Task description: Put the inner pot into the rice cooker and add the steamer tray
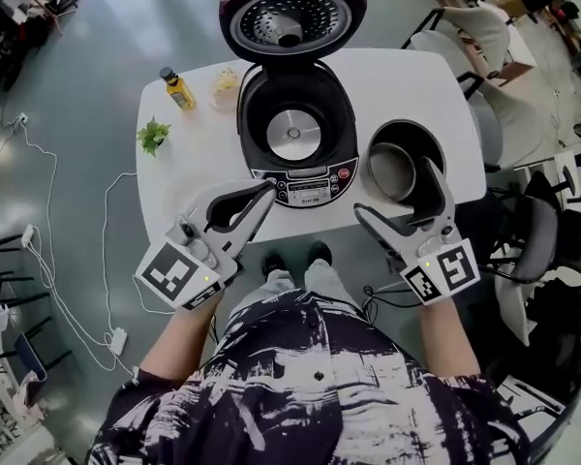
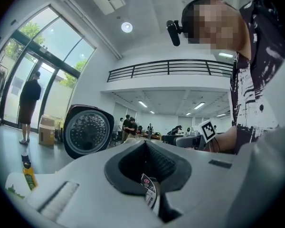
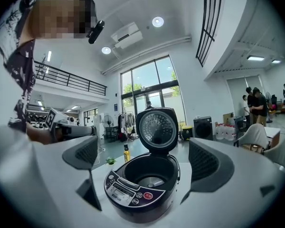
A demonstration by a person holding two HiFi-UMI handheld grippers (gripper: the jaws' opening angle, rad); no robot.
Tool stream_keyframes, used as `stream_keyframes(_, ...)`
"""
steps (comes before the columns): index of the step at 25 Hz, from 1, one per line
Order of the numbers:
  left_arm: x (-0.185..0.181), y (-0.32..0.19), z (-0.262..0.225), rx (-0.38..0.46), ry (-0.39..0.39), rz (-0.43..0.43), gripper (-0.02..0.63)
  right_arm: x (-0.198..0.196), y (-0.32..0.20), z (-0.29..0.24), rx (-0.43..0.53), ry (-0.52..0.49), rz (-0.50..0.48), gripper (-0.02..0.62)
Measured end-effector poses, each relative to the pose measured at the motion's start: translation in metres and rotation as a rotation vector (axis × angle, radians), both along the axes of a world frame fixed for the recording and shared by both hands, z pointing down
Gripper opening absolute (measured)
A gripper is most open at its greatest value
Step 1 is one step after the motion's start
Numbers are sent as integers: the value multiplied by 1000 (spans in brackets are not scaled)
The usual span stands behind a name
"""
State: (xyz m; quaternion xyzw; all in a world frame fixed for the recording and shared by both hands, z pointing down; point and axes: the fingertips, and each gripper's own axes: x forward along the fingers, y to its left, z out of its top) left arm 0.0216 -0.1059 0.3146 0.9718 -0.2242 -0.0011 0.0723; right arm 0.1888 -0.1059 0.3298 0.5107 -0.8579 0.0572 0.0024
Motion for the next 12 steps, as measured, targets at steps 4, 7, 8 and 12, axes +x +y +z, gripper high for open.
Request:
stream_keyframes(4, 10, -11, -3, -4, 4, -31, 5, 15, -14, 8, -20, 5, -17, 552)
stream_keyframes(7, 18, -15, -12, 8, 4, -39, 5, 32, -24, 12, -28, 22, -7, 552)
stream_keyframes(8, 20, -17, -14, 11, 3, -40, 5, 39, -28, 14, -31, 27, 0, 552)
stream_keyframes(12, 29, -19, -15, 6, -7, -36, 5, 74, -39, 33, -63, 66, 52, 552)
